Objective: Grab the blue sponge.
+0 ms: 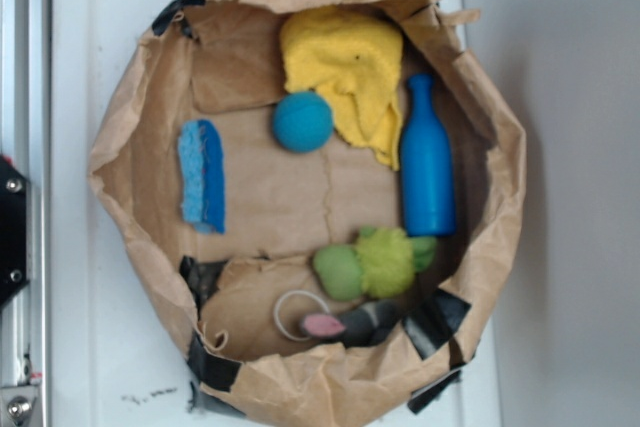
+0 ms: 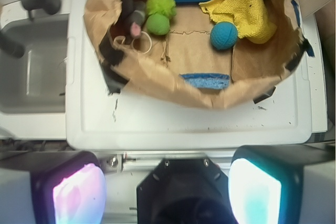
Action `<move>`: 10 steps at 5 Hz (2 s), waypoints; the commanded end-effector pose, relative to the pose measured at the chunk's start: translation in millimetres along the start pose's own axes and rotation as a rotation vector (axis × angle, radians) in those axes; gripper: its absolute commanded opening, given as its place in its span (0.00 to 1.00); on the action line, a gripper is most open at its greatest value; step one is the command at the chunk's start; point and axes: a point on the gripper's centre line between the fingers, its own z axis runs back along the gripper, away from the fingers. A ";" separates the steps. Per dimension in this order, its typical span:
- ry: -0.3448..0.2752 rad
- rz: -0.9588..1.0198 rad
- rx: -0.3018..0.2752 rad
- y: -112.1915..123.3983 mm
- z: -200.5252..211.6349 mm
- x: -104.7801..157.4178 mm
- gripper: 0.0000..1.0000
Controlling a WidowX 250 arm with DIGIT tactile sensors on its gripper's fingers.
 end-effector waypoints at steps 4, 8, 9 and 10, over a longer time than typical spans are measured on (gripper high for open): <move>-0.069 0.608 0.111 4.8 -31.7 62.7 1.00; -0.105 0.751 0.053 4.7 -28.3 65.7 1.00; -0.105 0.751 0.053 4.7 -28.3 65.7 1.00; -0.119 0.846 0.074 24.3 -46.8 88.3 1.00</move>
